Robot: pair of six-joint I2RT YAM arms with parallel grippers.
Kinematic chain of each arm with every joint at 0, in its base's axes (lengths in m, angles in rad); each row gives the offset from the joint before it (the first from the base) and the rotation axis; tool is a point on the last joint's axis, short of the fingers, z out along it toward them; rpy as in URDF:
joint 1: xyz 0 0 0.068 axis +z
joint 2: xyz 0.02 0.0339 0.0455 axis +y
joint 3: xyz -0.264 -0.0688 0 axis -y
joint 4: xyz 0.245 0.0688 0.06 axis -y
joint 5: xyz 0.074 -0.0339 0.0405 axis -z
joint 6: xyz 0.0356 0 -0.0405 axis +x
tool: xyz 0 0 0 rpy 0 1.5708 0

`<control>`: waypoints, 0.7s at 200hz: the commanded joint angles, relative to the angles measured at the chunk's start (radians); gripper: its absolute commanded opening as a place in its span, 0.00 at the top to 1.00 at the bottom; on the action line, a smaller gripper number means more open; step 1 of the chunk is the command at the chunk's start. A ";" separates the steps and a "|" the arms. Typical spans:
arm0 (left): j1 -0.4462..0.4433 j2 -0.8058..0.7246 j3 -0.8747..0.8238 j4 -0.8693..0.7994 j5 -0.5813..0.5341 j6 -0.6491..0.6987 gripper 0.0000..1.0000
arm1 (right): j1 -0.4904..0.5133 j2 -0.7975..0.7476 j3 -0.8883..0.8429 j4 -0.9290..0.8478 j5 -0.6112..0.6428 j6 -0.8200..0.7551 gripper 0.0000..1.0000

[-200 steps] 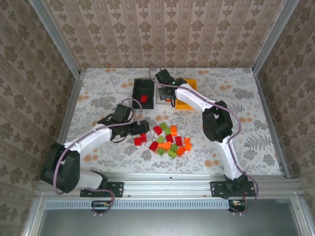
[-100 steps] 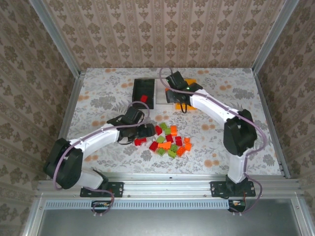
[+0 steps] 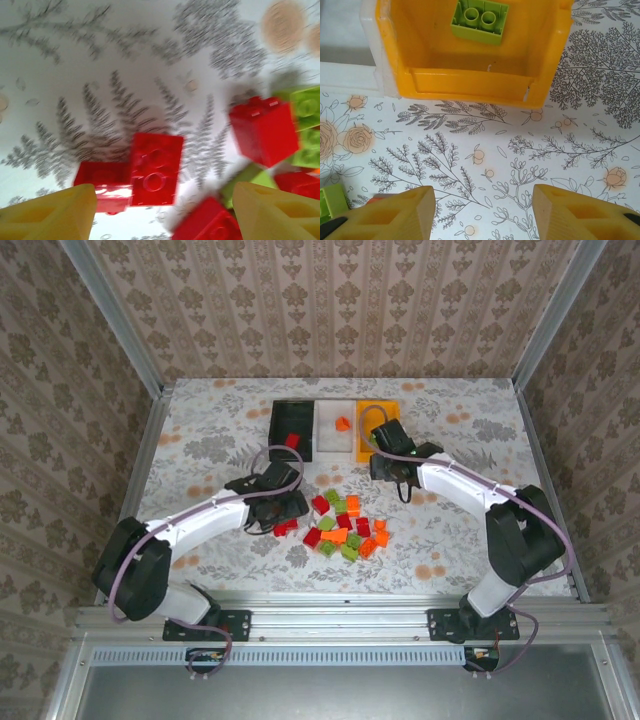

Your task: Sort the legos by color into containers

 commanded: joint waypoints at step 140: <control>-0.024 -0.204 -0.154 -0.211 -0.052 0.035 0.19 | 0.000 -0.072 -0.034 0.018 -0.012 0.024 0.44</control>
